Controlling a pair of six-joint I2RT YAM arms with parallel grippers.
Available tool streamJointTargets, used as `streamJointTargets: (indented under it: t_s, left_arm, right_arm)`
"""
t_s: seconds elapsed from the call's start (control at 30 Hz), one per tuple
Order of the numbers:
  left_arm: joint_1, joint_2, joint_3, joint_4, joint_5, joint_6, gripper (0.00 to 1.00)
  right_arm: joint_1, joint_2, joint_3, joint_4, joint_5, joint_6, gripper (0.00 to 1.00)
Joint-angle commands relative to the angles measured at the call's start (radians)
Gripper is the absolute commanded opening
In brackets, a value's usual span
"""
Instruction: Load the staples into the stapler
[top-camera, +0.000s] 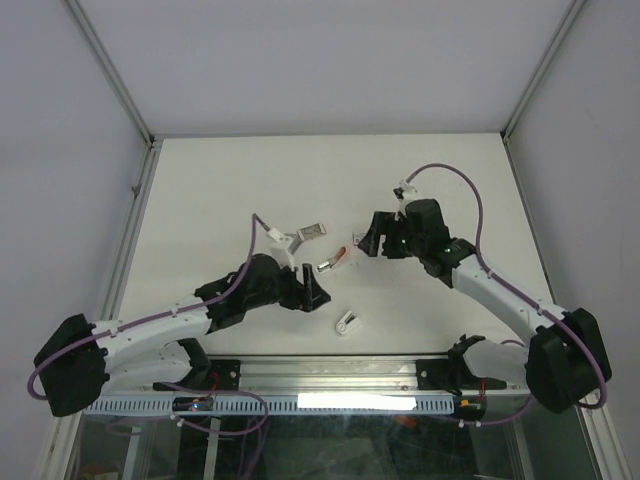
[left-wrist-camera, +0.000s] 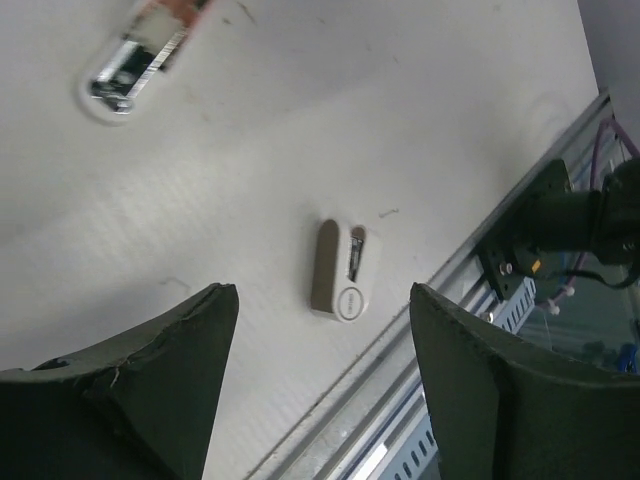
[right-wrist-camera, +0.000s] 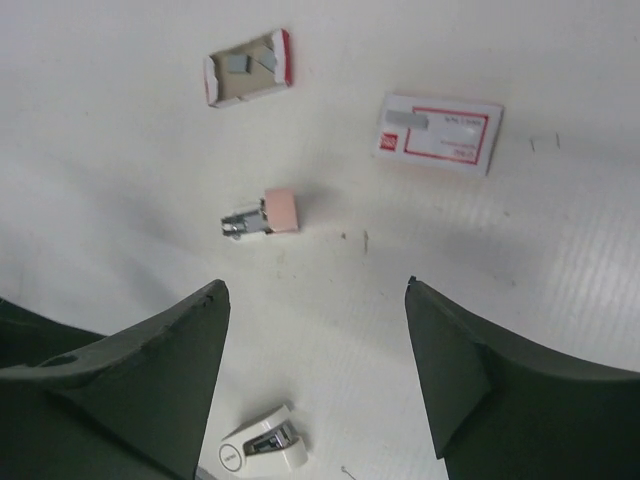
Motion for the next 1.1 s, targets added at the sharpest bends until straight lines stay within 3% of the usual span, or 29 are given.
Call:
streamJointTargets:
  t_s: [0.0,0.2,0.4,1.07]
  left_arm:
    - [-0.185,0.175,0.129,0.063,-0.163,0.007,0.71]
    - [-0.264,0.384,0.245,0.058,-0.295,-0.043,0.6]
    - [-0.277,0.487,0.312,0.029,-0.3,-0.038,0.55]
    - [-0.346,0.641,0.428,-0.094,-0.333,0.002,0.35]
  right_arm:
    - [-0.003,-0.089,-0.1,-0.01,0.088,0.021,0.74]
    - [-0.002,-0.148,-0.154,0.004,0.111,0.053,0.74]
    - [-0.003,-0.151,-0.161,0.005,0.122,0.044,0.74]
    - [-0.004,-0.132,-0.188,0.03,0.151,0.045,0.73]
